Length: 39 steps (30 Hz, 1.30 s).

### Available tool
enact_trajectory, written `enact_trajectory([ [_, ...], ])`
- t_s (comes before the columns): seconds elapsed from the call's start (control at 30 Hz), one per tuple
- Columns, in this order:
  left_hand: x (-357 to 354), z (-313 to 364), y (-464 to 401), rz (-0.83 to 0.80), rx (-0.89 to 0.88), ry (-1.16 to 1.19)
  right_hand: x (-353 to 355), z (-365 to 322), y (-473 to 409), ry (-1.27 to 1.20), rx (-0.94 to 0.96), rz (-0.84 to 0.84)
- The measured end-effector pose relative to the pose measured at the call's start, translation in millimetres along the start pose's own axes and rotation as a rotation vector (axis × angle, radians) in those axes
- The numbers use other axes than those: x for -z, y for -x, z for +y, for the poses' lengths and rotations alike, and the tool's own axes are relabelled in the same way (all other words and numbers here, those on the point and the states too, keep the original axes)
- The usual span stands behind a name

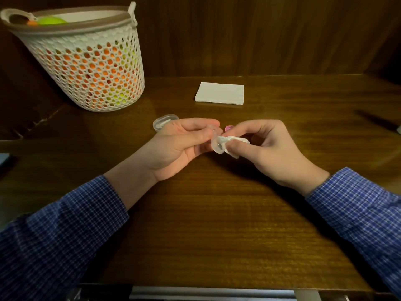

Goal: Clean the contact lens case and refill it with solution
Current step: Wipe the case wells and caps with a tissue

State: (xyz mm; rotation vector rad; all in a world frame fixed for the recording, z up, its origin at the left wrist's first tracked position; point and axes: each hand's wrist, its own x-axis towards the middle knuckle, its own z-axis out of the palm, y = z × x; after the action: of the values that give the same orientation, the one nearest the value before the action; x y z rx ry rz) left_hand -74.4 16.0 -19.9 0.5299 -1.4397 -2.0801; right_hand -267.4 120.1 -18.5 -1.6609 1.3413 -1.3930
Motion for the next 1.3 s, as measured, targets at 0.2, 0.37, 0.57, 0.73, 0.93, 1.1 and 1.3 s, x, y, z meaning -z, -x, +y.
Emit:
enact_trajectory([
  [0.2,-6.8,-2.7,1.7,0.144,-0.18,-0.173,-2.8,-3.8,-1.8,-0.454,-0.332,-0.03],
  [0.37,-9.8,-2.6,2.0,0.277,-0.277,-0.295,-1.4,-7.7,-5.6,-0.607,-0.591,-0.004],
  [0.57,-7.1,-1.9,5.1,0.275,-0.314,-0.341,0.8,-10.7,-4.0,-0.597,-0.613,-0.039],
  [0.73,-12.1,-5.4,10.8,0.274,-0.29,-0.583,12.0,-8.3,-3.3,-0.535,-0.624,0.125],
  [0.93,-24.4,-14.3,20.0,0.242,-0.215,-1.095,14.6,-7.9,-4.8,-0.112,-0.627,0.166],
  [1.1,-34.2,-14.9,25.4,0.201,-0.143,-1.279,13.5,-5.2,-3.7,0.119,-0.588,0.102],
  [1.3,-30.4,-6.5,29.9,0.076,-0.1,-1.284,15.0,-3.4,-0.6,0.261,-0.492,0.016],
])
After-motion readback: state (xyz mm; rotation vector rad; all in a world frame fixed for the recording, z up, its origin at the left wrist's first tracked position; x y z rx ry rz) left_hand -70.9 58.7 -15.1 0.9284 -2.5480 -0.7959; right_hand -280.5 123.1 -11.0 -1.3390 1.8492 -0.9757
